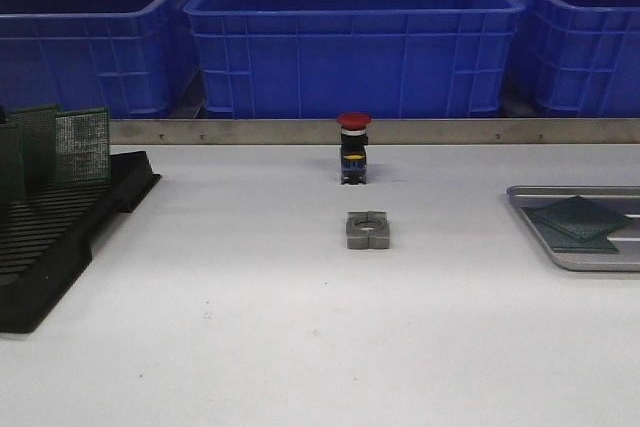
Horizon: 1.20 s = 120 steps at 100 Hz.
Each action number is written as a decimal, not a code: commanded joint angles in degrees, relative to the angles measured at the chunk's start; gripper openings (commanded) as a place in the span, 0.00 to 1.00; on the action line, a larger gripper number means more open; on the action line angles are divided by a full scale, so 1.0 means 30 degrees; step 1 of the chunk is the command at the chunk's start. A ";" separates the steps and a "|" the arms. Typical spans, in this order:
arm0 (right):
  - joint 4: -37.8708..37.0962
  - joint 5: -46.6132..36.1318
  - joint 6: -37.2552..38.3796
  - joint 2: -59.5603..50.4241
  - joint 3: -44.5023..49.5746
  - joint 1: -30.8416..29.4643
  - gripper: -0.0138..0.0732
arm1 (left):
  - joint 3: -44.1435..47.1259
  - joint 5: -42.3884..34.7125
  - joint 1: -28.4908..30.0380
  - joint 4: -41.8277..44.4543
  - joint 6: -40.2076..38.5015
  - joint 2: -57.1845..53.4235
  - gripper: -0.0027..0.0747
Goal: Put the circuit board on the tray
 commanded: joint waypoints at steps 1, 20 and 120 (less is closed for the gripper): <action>0.0309 -0.0038 -0.0152 -0.1304 0.0120 0.0055 0.03 | 0.1146 -0.1975 0.0036 -0.0475 -0.0151 -0.2140 0.01; 0.0316 0.1451 -0.0152 -0.3049 0.0842 0.0055 0.03 | 0.3733 -0.2007 0.0036 -0.0818 -0.0151 -0.6016 0.01; 0.0332 0.1927 -0.0152 -0.3073 0.0842 0.0055 0.03 | 0.7244 -0.4603 0.0154 0.4631 -0.9294 -0.8307 0.01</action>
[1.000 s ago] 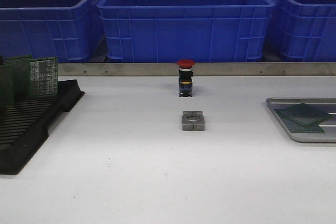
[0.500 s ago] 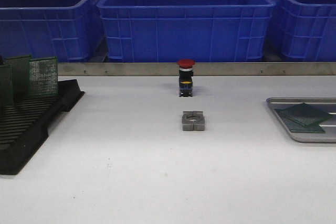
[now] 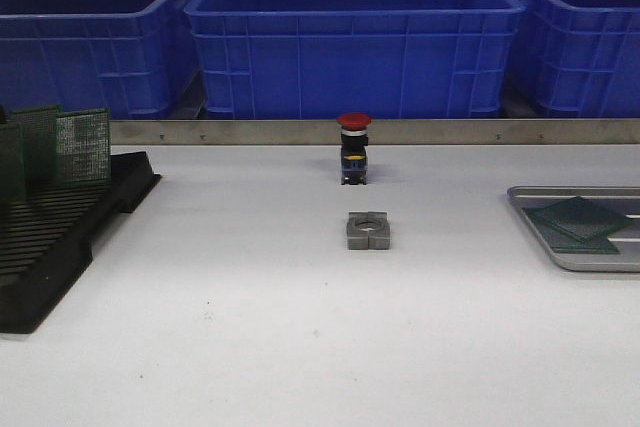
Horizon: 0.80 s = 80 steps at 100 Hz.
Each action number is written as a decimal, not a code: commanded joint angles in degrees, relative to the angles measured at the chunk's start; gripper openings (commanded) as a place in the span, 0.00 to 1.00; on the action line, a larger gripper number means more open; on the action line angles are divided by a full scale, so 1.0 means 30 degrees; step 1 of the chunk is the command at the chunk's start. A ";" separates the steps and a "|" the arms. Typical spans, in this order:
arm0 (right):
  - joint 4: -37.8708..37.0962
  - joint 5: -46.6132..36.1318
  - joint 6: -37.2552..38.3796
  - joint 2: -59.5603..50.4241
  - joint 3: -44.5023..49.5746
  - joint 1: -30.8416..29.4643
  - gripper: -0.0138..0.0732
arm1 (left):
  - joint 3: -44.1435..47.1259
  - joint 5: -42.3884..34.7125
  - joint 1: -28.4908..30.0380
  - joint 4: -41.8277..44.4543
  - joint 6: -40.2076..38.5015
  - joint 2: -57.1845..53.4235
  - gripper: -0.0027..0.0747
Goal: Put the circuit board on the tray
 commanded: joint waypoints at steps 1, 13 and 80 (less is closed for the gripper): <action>0.0246 -0.0658 -0.0152 0.0140 -0.0496 0.0055 0.03 | 0.0368 -0.2704 0.0218 0.4399 -0.6941 -0.0120 0.01; 0.0246 -0.0658 -0.0152 0.0140 -0.0496 0.0055 0.03 | 0.2629 -0.4335 0.1167 1.0871 -1.4712 -0.1056 0.01; 0.0246 -0.0592 -0.0152 0.0164 -0.0496 0.0055 0.03 | 0.4804 -0.0476 0.1996 0.9542 -1.2511 -0.3389 0.01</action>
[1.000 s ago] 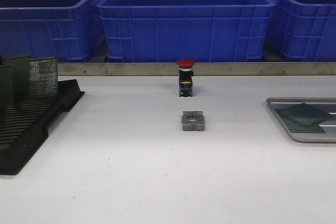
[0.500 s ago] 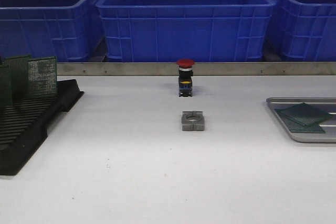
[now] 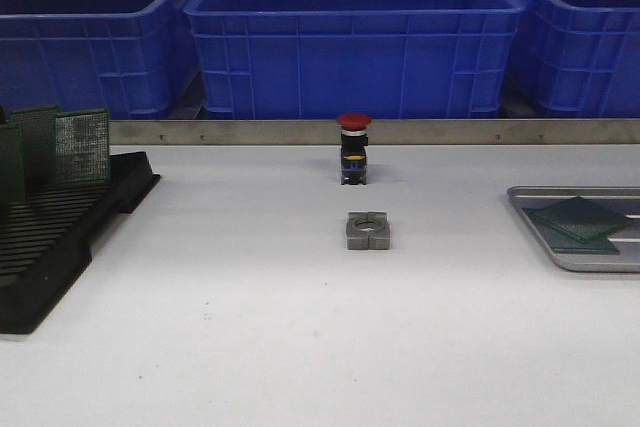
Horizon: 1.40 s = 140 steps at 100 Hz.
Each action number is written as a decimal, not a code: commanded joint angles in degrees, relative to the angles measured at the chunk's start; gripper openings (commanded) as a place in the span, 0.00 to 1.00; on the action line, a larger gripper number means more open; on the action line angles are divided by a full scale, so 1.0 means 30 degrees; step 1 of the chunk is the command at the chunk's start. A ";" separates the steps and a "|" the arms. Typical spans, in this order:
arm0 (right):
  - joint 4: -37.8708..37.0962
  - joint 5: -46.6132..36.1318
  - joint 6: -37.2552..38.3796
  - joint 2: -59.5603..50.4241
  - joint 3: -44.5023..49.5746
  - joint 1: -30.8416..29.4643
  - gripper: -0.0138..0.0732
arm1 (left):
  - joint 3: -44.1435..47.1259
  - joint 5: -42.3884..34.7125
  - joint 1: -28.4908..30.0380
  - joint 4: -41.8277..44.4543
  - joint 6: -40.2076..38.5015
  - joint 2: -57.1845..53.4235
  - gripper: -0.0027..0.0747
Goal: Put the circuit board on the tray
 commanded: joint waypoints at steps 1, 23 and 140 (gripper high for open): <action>0.0246 -0.0730 -0.0152 0.0197 -0.0496 0.0055 0.03 | 0.0935 -0.1358 0.0063 -0.0207 -0.0003 -0.0582 0.01; 0.0246 -0.0730 -0.0152 0.0197 -0.0496 0.0055 0.03 | 0.0935 -0.1358 0.0063 -0.0207 -0.0003 -0.0582 0.01; -2.1721 -0.5339 2.2682 -0.3572 0.4345 -0.3294 0.03 | 0.0935 -0.1358 0.0063 -0.0207 -0.0003 -0.0582 0.01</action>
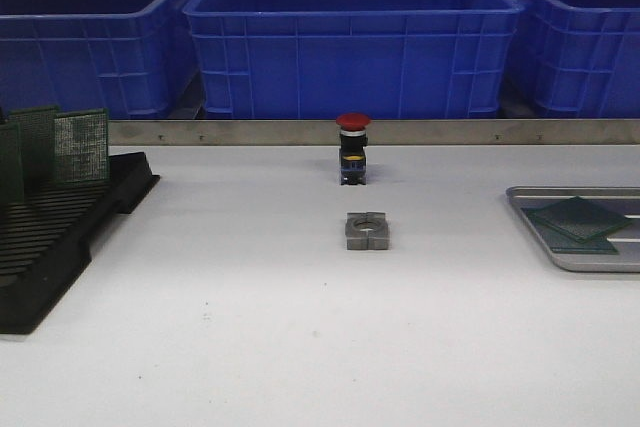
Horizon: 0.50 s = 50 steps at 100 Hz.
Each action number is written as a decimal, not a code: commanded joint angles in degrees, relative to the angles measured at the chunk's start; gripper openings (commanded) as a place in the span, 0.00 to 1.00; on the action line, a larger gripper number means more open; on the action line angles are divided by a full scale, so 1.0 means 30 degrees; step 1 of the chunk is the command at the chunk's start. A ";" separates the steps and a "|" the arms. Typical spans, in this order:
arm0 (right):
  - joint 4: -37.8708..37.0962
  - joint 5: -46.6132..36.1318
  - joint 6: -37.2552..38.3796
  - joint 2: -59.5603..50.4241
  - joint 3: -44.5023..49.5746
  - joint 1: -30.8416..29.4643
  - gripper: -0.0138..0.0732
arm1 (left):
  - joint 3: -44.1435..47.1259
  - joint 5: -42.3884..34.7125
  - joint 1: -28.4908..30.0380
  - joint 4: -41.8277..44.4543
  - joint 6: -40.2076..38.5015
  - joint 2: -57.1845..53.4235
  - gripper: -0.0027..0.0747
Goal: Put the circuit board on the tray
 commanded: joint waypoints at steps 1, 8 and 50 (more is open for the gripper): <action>-0.0537 -0.1457 0.0178 -0.0548 -0.0201 -0.0052 0.03 | 0.0935 -0.1376 0.0063 -0.0190 -0.0045 -0.0582 0.01; -0.0395 -0.1465 0.0178 -0.0548 -0.0201 -0.0052 0.03 | 0.0935 -0.1376 0.0063 -0.0190 -0.0045 -0.0582 0.01; 0.1602 -0.1241 0.0178 -0.0530 -0.0235 -0.0052 0.03 | 0.0935 -0.1376 0.0063 -0.0190 -0.0045 -0.0582 0.01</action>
